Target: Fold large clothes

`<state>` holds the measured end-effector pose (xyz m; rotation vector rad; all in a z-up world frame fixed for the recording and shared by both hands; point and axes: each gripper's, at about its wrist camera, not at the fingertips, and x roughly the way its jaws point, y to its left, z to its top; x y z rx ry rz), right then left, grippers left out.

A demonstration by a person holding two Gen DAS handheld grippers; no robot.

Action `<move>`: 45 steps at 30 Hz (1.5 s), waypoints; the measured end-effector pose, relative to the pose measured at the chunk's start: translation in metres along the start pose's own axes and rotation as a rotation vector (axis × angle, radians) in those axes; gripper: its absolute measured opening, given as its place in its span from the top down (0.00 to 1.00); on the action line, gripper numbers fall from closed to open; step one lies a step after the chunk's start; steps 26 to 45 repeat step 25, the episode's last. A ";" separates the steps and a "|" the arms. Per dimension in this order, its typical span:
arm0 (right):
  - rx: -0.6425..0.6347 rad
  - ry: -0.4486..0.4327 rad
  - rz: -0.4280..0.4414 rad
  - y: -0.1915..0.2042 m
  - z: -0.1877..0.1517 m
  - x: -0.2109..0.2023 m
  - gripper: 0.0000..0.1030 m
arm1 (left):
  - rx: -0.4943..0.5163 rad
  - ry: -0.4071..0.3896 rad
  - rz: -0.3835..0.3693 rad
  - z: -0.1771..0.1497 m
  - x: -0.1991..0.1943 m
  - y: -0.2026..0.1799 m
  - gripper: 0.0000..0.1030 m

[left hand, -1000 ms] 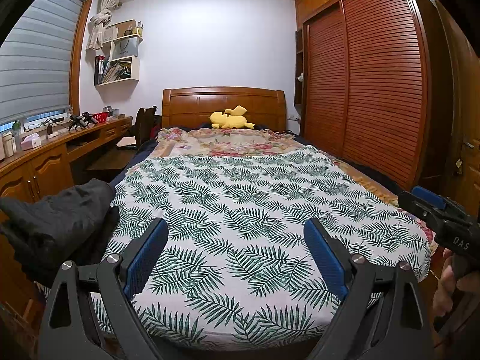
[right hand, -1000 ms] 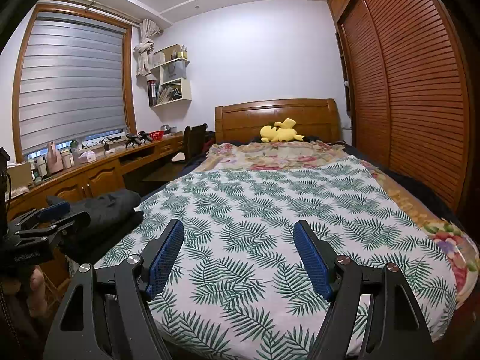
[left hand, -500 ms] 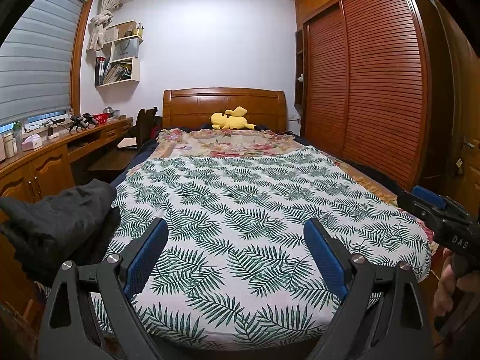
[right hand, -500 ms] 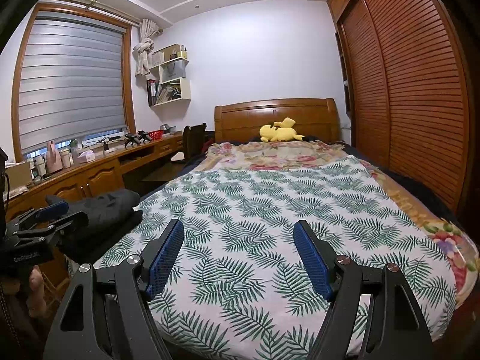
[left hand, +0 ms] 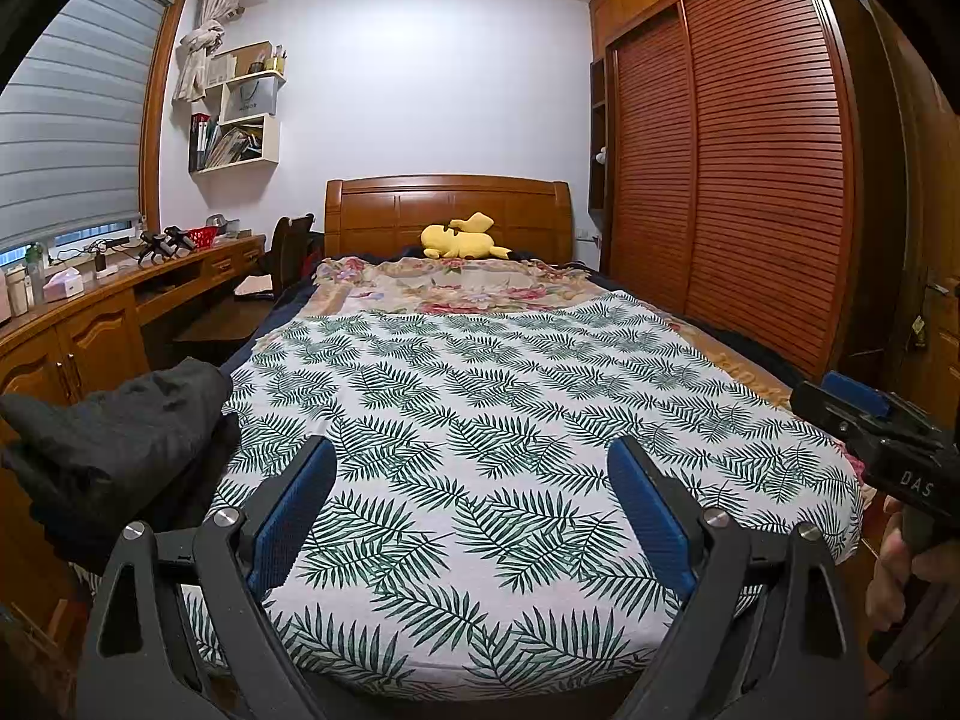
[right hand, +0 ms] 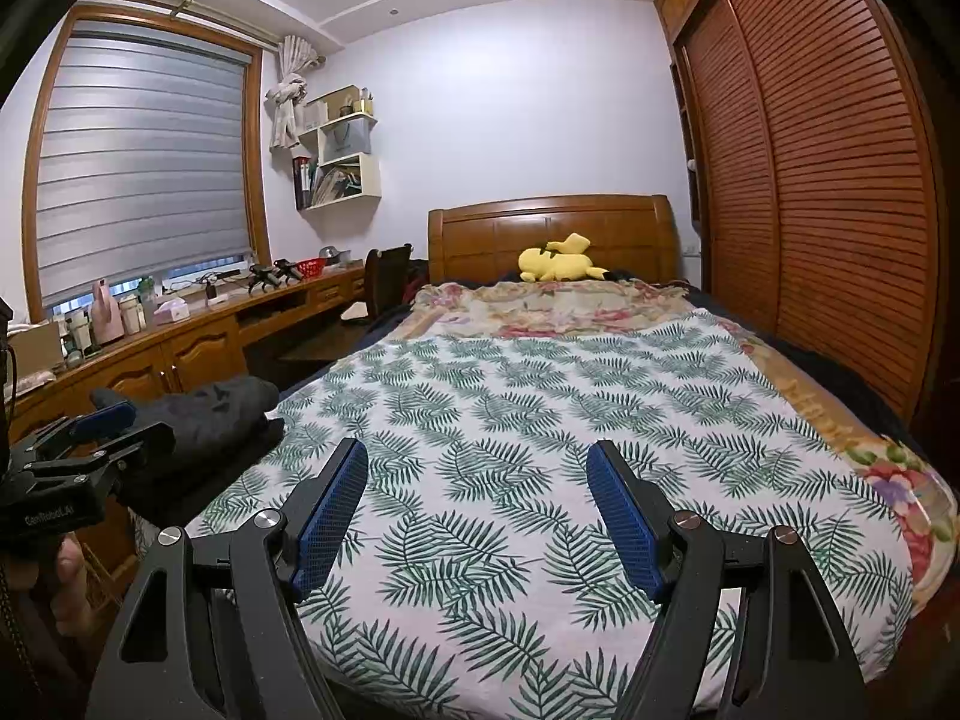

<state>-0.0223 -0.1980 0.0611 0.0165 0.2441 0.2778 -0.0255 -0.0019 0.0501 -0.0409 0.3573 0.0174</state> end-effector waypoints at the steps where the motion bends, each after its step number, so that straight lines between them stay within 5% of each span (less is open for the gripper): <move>1: 0.000 0.000 0.000 0.000 0.000 0.000 0.25 | 0.000 0.000 0.000 0.000 0.000 0.000 0.11; 45: 0.000 -0.003 -0.001 0.000 0.001 -0.001 0.25 | 0.000 -0.002 0.000 0.000 0.000 -0.001 0.11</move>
